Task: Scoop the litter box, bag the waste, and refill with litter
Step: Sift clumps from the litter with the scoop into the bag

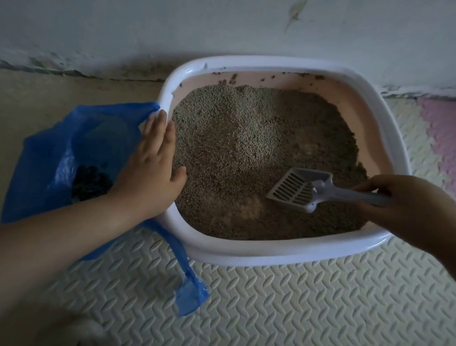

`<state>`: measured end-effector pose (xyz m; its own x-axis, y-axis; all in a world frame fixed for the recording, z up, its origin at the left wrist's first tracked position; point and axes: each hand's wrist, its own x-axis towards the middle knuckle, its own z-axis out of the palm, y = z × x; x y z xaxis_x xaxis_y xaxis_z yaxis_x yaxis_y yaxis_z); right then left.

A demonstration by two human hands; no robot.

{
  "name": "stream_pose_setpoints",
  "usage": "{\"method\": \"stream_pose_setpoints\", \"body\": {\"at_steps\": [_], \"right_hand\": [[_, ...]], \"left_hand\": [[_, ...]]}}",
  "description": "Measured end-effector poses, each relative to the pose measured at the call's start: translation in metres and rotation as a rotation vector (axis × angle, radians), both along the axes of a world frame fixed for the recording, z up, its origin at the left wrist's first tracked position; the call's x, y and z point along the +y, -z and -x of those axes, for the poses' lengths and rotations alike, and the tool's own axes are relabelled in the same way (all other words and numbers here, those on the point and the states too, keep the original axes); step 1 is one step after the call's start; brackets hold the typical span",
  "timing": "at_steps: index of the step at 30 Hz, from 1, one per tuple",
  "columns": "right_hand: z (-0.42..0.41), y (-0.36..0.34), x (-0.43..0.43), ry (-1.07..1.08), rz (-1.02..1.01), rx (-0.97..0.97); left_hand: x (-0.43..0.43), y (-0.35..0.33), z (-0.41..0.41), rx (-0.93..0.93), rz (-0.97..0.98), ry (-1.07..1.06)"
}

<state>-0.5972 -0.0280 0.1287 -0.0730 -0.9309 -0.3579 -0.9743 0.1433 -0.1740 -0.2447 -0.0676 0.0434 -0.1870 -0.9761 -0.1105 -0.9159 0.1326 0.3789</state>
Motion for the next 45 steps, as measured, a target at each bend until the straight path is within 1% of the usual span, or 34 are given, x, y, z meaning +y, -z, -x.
{"method": "stream_pose_setpoints", "body": {"at_steps": [4,8,10,13,16,19,21,24,26,27,29,33,38,40,43,45], "right_hand": [[-0.002,-0.006,-0.008,0.003,-0.071,0.069],[-0.027,0.017,-0.004,0.017,-0.130,0.017],[-0.043,0.033,0.002,0.022,-0.114,0.002],[-0.065,0.054,0.000,-0.002,-0.026,-0.008],[-0.086,0.071,-0.021,-0.030,0.053,-0.034],[-0.110,0.084,-0.055,0.013,0.103,-0.087],[-0.127,0.092,-0.078,0.075,0.101,-0.122],[-0.152,0.104,-0.098,0.020,0.077,-0.030],[-0.161,0.108,-0.101,0.016,-0.009,-0.014],[-0.162,0.109,-0.100,0.026,-0.054,-0.016],[-0.162,0.110,-0.095,0.024,-0.073,-0.017],[-0.155,0.107,-0.086,0.026,-0.010,-0.037],[-0.136,0.099,-0.068,0.073,0.047,-0.144],[-0.119,0.089,-0.061,0.053,0.080,-0.138],[-0.089,0.075,-0.045,0.023,0.189,-0.163],[-0.069,0.063,-0.031,-0.019,0.222,-0.125]], "left_hand": [[-0.004,0.001,-0.002,0.018,-0.025,-0.004],[-0.025,-0.001,0.000,0.058,-0.058,-0.085],[-0.033,0.000,0.004,0.064,-0.050,-0.120],[-0.034,0.002,0.008,0.040,-0.014,-0.153],[-0.034,0.003,0.008,0.029,0.007,-0.145],[-0.034,0.003,0.008,0.014,0.006,-0.153],[-0.034,0.003,0.009,0.009,-0.002,-0.158],[-0.034,0.003,0.010,0.011,-0.001,-0.151],[-0.034,0.003,0.010,0.013,-0.009,-0.162],[-0.033,0.002,0.010,0.012,-0.015,-0.164],[-0.034,0.001,0.011,0.005,-0.018,-0.161],[-0.034,-0.001,0.011,-0.014,-0.004,-0.156],[-0.034,-0.001,0.011,-0.008,-0.015,-0.161],[-0.034,0.000,0.011,-0.003,-0.012,-0.157],[-0.033,0.000,0.010,0.006,-0.019,-0.154],[-0.033,0.000,0.010,0.002,-0.027,-0.155]]}}
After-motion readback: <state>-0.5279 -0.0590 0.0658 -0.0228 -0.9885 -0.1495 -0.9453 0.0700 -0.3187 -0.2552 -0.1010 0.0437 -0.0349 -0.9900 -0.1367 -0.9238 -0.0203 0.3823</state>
